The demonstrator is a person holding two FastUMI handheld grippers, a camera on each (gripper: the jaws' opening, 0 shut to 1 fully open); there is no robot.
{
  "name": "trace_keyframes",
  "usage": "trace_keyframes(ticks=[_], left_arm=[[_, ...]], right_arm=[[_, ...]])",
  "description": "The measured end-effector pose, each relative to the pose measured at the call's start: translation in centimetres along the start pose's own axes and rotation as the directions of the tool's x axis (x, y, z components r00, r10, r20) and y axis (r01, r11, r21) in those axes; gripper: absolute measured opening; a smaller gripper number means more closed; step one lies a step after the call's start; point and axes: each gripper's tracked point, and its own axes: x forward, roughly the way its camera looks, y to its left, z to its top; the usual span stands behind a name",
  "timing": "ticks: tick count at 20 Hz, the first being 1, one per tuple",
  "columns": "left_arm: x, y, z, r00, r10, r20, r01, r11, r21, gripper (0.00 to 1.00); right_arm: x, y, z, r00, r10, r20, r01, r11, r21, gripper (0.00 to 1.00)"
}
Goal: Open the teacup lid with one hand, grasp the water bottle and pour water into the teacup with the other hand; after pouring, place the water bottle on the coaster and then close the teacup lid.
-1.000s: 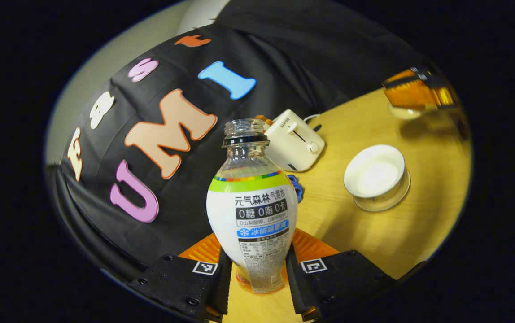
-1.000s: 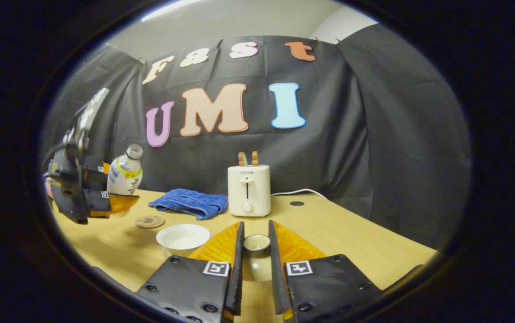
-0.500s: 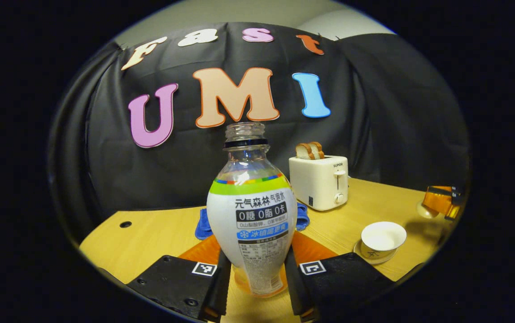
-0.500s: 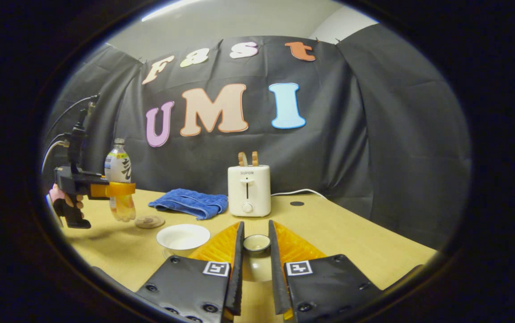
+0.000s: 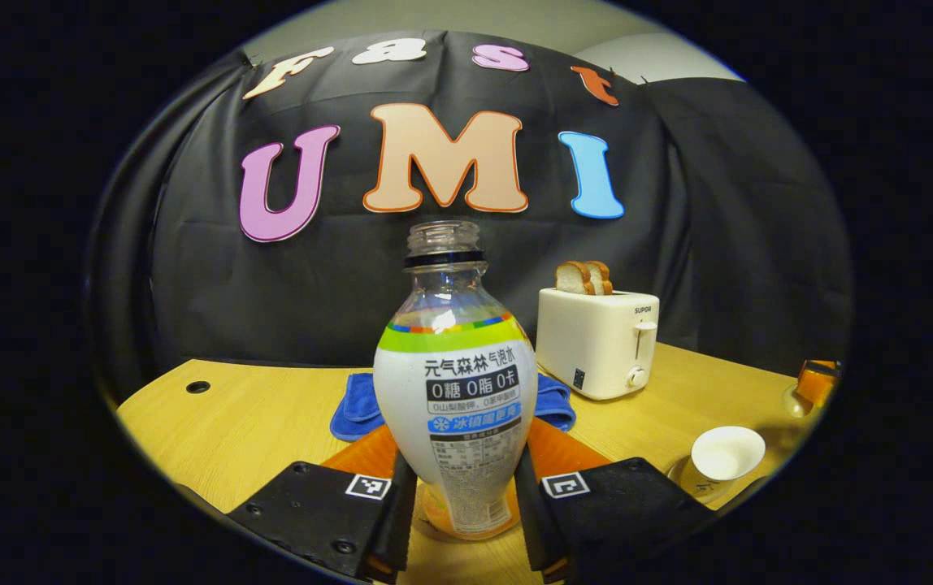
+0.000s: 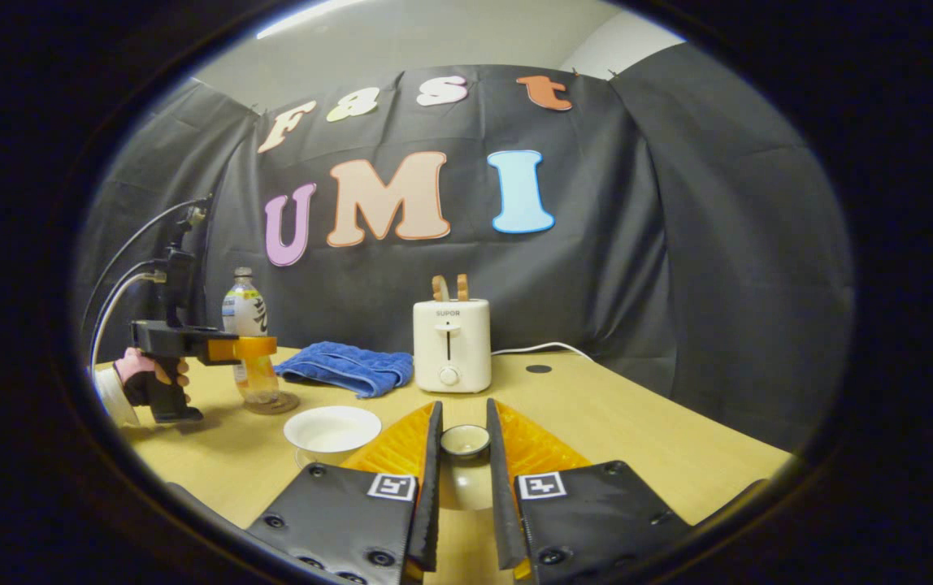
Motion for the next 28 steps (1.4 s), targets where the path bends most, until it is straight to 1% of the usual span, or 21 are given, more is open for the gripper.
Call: trace_keyframes(ticks=[7,8,9,16,19,22,23,24,26,28], left_arm=[[1.2,0.3,-0.3,1.0,0.009,-0.007,-0.009,1.0,0.028,0.53],[1.2,0.2,-0.4,1.0,0.006,-0.009,-0.005,1.0,0.025,0.55],[1.2,0.2,-0.5,1.0,0.005,-0.01,-0.005,1.0,0.023,0.55],[1.2,0.5,-0.9,1.0,0.006,-0.018,-0.006,1.0,0.027,0.67],[0.9,0.7,-0.7,1.0,0.013,-0.01,-0.013,1.0,0.019,0.69],[0.9,1.0,-0.5,1.0,0.017,-0.003,-0.017,1.0,0.018,0.86],[0.8,1.1,-0.6,1.0,0.021,-0.004,-0.021,1.0,0.015,0.89],[0.6,1.1,-0.8,1.0,0.02,-0.005,-0.02,1.0,0.007,0.95],[0.2,1.2,-0.9,1.0,0.017,-0.003,-0.017,1.0,-0.007,0.97],[-0.4,1.1,-1.1,1.0,0.012,0.003,-0.012,1.0,0.012,0.97]], right_arm=[[0.1,0.0,0.0,1.0,0.004,-0.001,-0.004,1.0,0.0,0.31],[0.1,0.0,0.0,1.0,0.004,-0.001,-0.004,1.0,0.0,0.31],[0.1,0.0,0.1,1.0,0.004,-0.001,-0.004,1.0,0.0,0.31],[0.0,0.0,0.1,1.0,0.003,0.0,-0.003,1.0,0.0,0.31],[0.0,0.0,0.1,1.0,0.004,0.0,-0.004,1.0,0.0,0.31],[0.0,0.0,0.0,1.0,0.004,0.0,-0.004,1.0,0.0,0.31],[0.0,0.0,0.1,1.0,0.004,0.0,-0.004,1.0,0.0,0.31],[0.0,0.0,0.1,1.0,0.004,-0.001,-0.004,1.0,0.0,0.31],[0.0,0.0,0.0,1.0,0.004,-0.001,-0.004,1.0,0.0,0.31],[0.0,0.0,0.1,1.0,0.004,-0.002,-0.004,1.0,0.0,0.31]])
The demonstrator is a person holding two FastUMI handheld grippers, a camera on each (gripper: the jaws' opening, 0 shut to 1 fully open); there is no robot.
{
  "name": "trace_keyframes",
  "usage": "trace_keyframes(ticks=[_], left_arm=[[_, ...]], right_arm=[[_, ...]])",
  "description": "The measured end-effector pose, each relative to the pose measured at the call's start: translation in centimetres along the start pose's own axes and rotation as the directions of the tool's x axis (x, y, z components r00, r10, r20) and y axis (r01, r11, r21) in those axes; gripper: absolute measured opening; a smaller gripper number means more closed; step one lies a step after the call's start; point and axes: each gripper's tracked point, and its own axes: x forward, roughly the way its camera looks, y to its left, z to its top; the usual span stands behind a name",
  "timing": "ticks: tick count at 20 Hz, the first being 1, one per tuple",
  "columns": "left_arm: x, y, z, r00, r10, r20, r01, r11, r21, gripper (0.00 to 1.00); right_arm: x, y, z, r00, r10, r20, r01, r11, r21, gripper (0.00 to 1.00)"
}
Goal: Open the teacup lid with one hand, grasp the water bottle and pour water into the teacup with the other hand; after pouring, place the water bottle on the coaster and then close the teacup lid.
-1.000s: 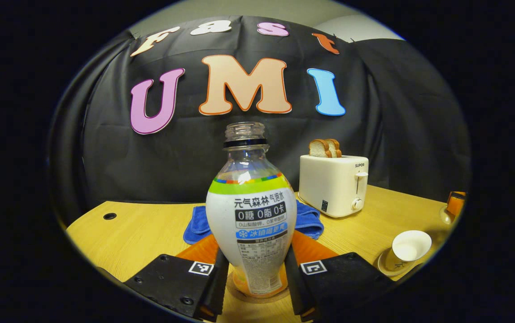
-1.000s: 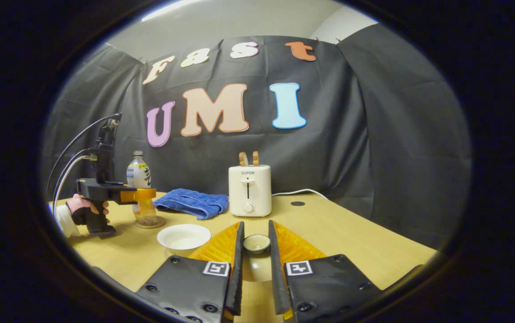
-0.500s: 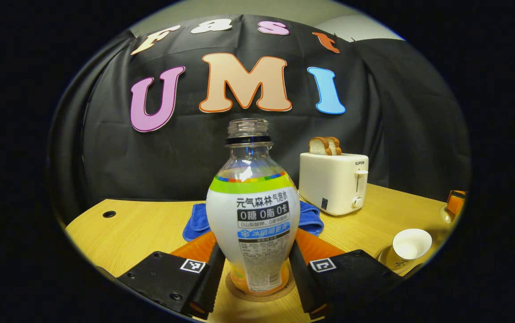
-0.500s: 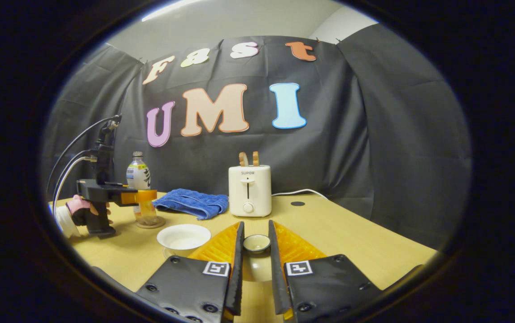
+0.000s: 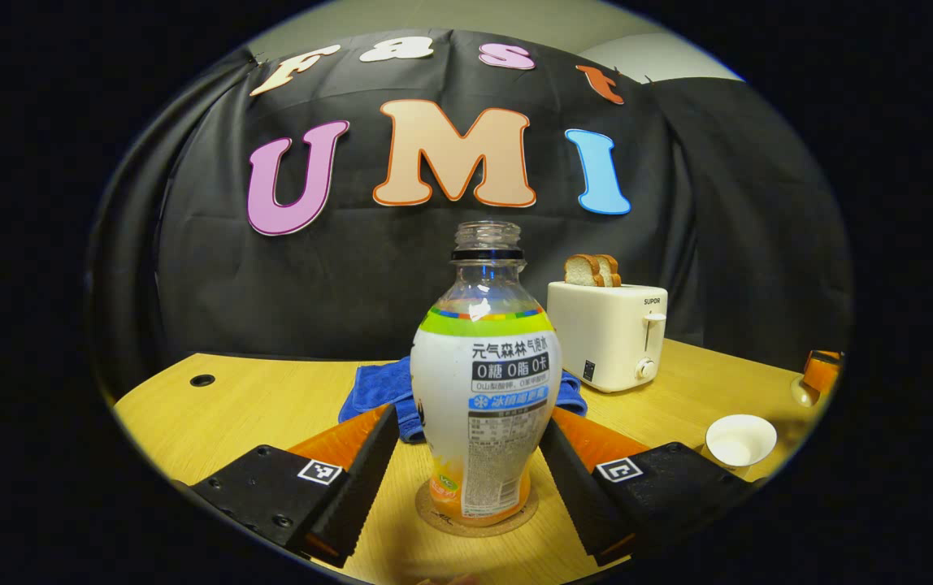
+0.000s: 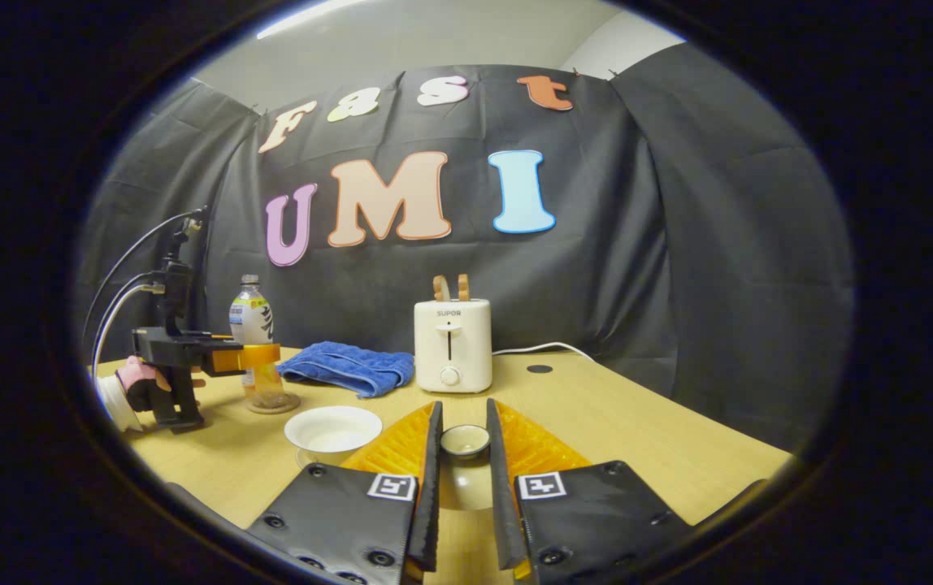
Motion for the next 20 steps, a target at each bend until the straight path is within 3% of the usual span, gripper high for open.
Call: trace_keyframes(ticks=[6,13,20], left_arm=[[-1.8,0.0,-0.6,1.0,0.006,-0.001,-0.006,1.0,0.03,0.97],[-5.5,0.9,0.8,0.993,0.021,0.112,-0.021,1.0,-0.002,0.97],[-10.1,2.4,0.3,0.993,0.063,0.103,-0.063,0.998,-0.003,0.96]], right_arm=[[0.0,0.1,0.0,1.0,0.0,0.001,0.0,1.0,0.0,0.31],[0.0,0.5,0.1,1.0,0.011,0.0,-0.011,1.0,0.0,0.31],[0.6,4.7,-0.2,0.996,0.086,-0.002,-0.086,0.996,0.001,0.32]])
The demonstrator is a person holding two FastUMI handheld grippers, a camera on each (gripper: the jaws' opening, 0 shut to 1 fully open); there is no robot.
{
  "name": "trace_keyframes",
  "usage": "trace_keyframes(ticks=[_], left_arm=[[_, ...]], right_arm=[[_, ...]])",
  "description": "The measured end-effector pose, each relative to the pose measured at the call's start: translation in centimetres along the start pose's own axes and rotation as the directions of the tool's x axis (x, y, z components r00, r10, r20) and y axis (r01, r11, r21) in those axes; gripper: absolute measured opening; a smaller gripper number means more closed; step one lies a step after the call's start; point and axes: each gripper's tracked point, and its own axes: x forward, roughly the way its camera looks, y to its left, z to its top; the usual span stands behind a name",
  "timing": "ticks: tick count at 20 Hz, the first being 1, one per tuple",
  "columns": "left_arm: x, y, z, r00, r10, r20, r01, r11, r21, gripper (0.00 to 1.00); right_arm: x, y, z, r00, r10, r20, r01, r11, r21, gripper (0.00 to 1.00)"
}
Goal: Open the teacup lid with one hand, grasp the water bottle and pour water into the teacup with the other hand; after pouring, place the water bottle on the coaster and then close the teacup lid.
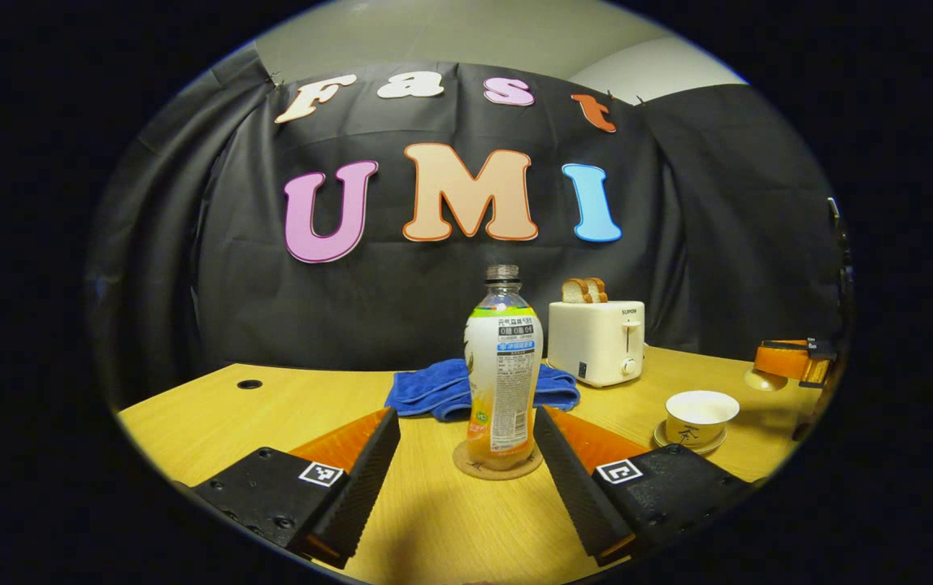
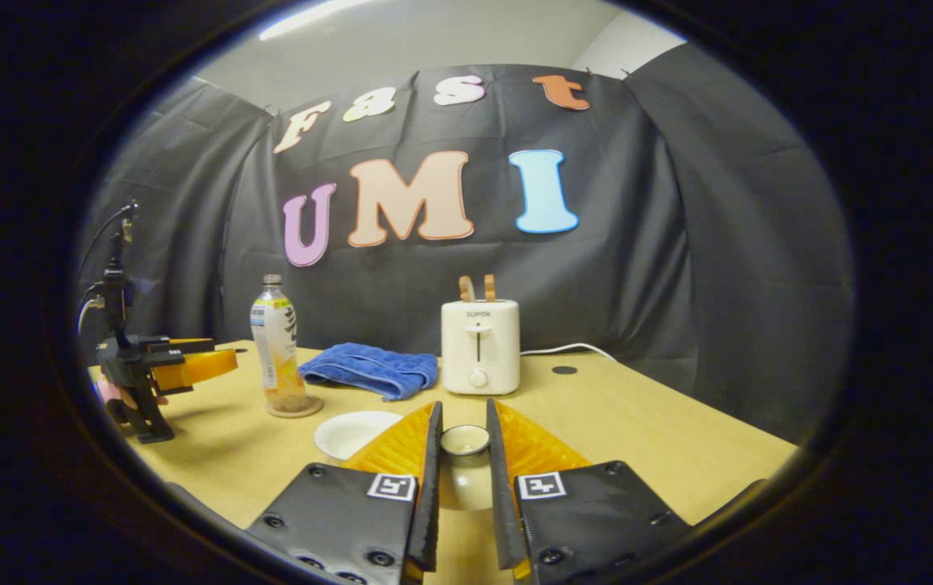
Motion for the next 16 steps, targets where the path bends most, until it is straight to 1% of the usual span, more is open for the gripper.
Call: trace_keyframes(ticks=[3,8,12,16], left_arm=[[-1.9,1.3,0.1,0.999,0.054,-0.002,-0.054,0.999,0.002,0.96],[-5.0,3.0,0.3,0.993,0.122,0.002,-0.122,0.993,0.004,0.96],[-5.4,3.3,0.2,0.99,0.139,-0.002,-0.139,0.99,0.005,0.96],[-5.3,3.6,0.0,0.99,0.14,-0.002,-0.14,0.99,0.004,0.96]], right_arm=[[0.8,2.8,0.0,0.997,0.076,-0.003,-0.076,0.997,0.001,0.32],[2.4,5.4,-0.1,0.991,0.136,-0.009,-0.136,0.991,0.004,0.31],[4.2,7.1,-0.6,0.985,0.171,-0.031,-0.171,0.985,0.005,0.31],[5.3,7.9,-1.6,0.977,0.189,-0.098,-0.19,0.982,-0.002,0.31]])
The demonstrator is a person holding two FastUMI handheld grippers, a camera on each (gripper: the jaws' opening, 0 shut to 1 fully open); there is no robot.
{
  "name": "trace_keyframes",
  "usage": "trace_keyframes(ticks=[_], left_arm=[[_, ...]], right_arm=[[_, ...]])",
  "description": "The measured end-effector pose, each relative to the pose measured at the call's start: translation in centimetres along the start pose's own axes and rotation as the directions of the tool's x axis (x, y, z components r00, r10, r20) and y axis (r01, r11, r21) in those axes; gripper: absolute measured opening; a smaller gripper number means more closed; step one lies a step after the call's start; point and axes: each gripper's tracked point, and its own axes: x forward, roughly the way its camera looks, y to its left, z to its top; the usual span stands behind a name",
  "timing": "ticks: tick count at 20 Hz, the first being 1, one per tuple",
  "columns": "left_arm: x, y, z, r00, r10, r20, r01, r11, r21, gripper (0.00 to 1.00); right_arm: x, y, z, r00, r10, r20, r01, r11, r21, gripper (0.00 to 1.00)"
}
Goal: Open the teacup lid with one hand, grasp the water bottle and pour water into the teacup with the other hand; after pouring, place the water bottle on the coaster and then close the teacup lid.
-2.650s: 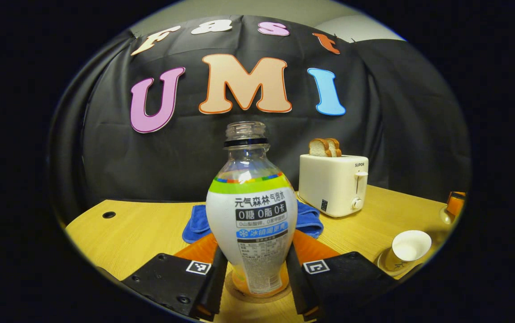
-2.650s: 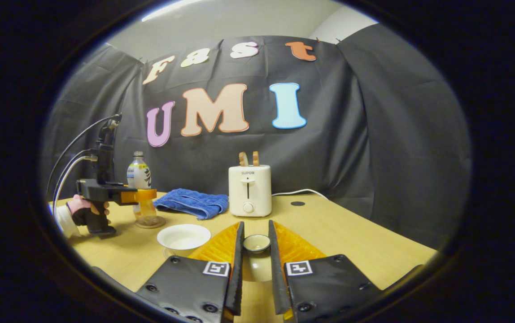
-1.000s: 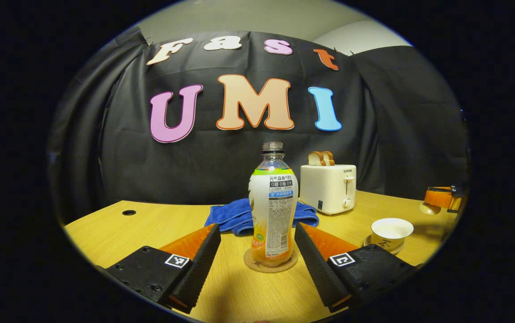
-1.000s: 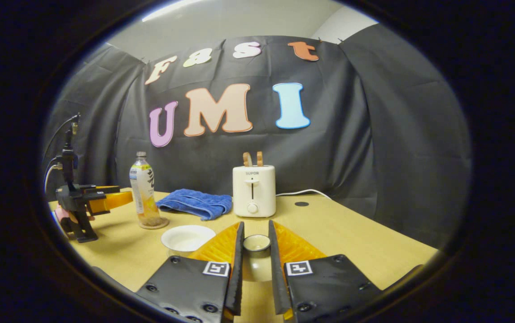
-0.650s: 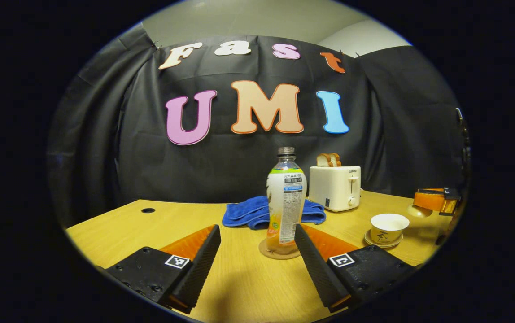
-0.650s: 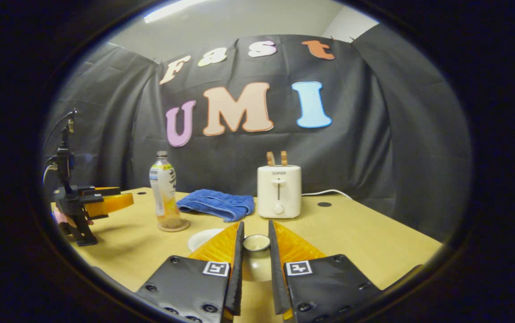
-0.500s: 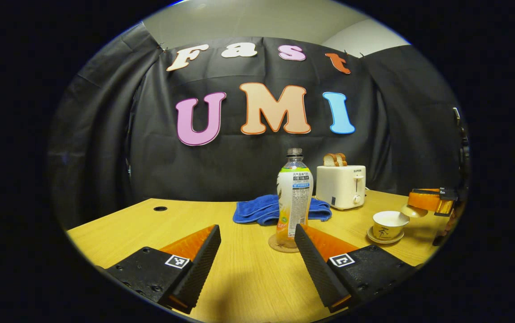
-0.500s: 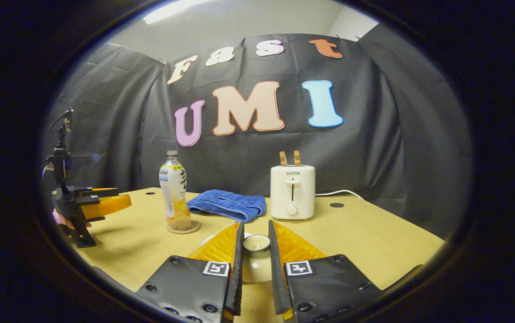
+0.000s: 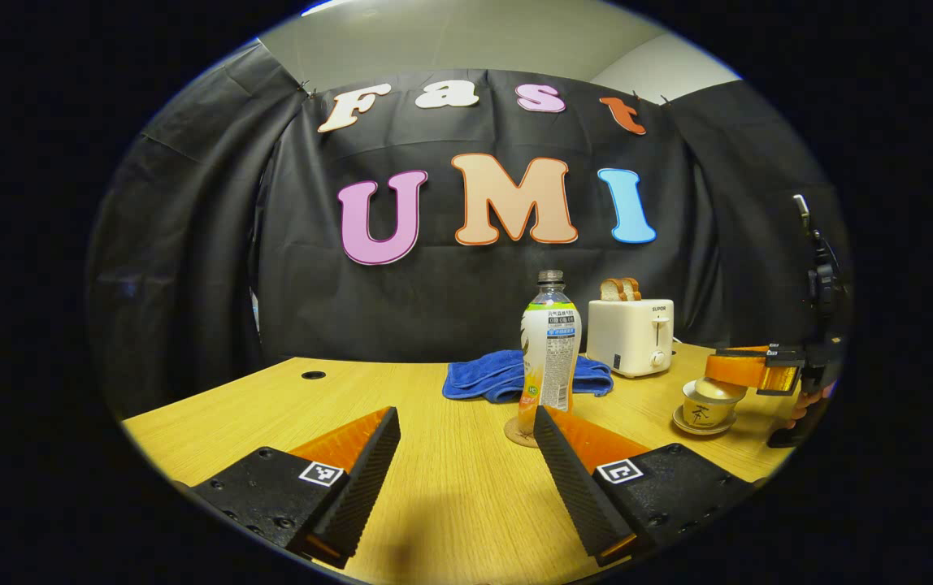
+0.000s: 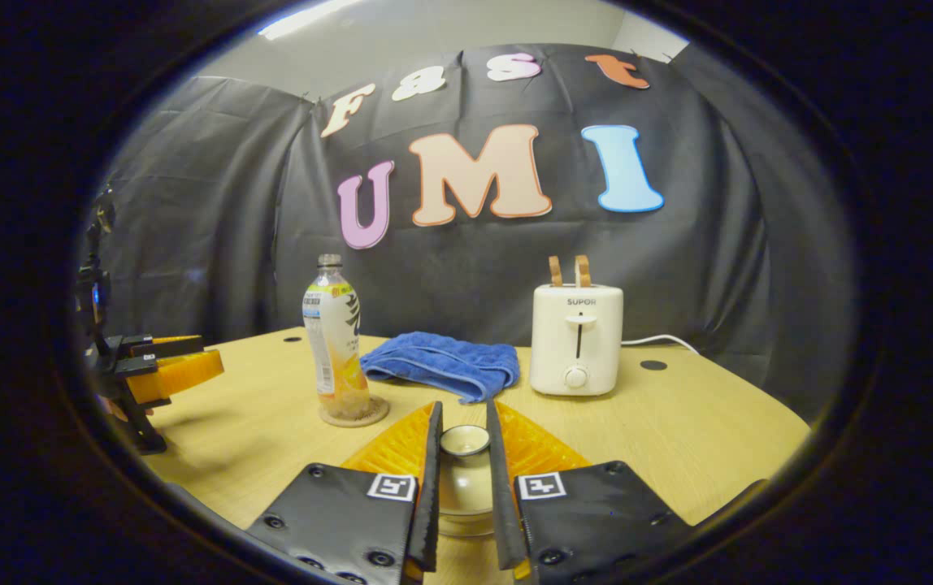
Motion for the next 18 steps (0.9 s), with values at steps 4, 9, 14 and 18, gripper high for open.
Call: trace_keyframes(ticks=[4,9,14,18], left_arm=[[0.1,0.1,-0.1,1.0,0.0,0.002,0.0,1.0,0.0,0.96],[0.2,0.1,-0.2,1.0,0.0,0.003,0.0,1.0,0.0,0.96],[0.4,0.0,-0.3,1.0,0.0,0.004,0.0,1.0,0.0,0.96],[0.3,0.0,-0.3,1.0,0.0,0.005,0.0,1.0,0.0,0.96]], right_arm=[[0.3,0.2,-0.5,0.999,0.008,-0.037,-0.008,1.0,-0.003,0.31],[0.5,0.0,-0.8,0.997,0.005,-0.072,-0.005,1.0,0.005,0.32],[0.0,1.1,-0.8,0.996,0.067,-0.06,-0.067,0.998,0.002,0.43],[-1.2,1.2,-0.4,0.997,0.071,-0.029,-0.071,0.997,-0.011,0.64]])
